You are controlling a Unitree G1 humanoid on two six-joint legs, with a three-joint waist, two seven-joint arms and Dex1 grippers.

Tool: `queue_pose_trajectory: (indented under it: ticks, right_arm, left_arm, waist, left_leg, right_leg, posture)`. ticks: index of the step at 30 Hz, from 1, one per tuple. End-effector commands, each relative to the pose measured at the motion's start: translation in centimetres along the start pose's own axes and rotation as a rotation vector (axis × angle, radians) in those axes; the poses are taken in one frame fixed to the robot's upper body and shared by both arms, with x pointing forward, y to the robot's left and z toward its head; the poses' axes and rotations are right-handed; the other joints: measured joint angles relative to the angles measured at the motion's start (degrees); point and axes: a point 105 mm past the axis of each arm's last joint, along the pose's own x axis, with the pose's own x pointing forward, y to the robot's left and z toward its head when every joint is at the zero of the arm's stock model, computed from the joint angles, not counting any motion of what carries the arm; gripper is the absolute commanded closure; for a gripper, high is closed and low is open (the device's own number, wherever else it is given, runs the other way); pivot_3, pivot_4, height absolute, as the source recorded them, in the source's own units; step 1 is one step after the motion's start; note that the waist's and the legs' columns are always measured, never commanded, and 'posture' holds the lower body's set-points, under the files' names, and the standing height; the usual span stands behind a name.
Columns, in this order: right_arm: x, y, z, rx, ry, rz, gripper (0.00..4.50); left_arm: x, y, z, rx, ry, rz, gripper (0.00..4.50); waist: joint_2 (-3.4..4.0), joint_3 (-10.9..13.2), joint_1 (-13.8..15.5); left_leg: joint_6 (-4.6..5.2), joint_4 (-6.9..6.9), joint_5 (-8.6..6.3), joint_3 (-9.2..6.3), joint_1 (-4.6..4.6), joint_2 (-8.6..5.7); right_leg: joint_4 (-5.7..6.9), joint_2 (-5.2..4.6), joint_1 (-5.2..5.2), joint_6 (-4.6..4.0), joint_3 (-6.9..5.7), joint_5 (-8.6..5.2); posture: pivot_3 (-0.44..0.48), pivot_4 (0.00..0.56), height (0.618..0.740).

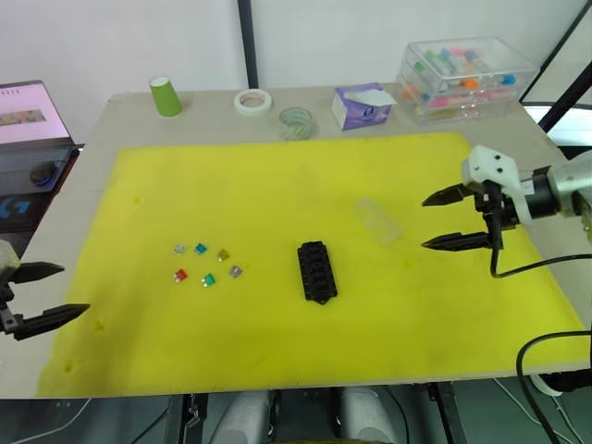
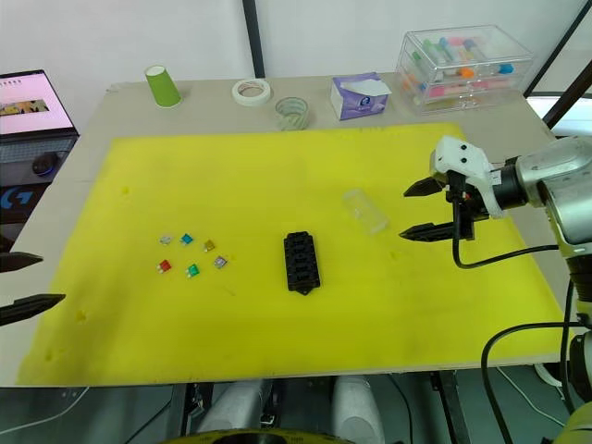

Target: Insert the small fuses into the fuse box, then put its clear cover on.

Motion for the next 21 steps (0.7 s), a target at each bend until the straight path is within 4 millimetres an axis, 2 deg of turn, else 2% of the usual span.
queue_pose_trajectory:
  ticks: [1,5,21]
  right_arm:
    - [-0.99,-0.18,0.98,-0.046,-0.018,-0.036,0.00]
    - [-0.89,-0.13,1.02,-0.047,-0.020,-0.035,0.00]
    - [-0.72,0.09,1.00,-0.038,-0.029,-0.032,0.00]
  left_arm:
    - [-0.35,0.44,0.74,0.029,-0.015,0.016,0.04]
    - [-0.34,0.41,1.34,0.003,-0.037,0.004,0.04]
    - [0.27,-0.09,0.81,-0.007,-0.011,-0.016,0.04]
  waist:
    - [0.00,0.00,0.01]
    - [0.00,0.00,0.00]
    - [0.01,0.01,-0.01]
  left_leg:
    - [0.00,0.00,0.00,0.00,0.00,0.00]
    - [0.00,0.00,0.00,0.00,0.00,0.00]
    - [0.00,0.00,0.00,0.00,0.00,0.00]
  right_leg:
    - [0.00,0.00,0.00,0.00,0.00,0.00]
    - [0.00,0.00,0.00,0.00,0.00,0.00]
    - [0.01,0.00,0.00,0.00,0.00,0.00]
  posture:
    - [0.000,0.150,0.740]
    - [0.000,0.150,0.740]
    - [0.000,0.150,0.740]
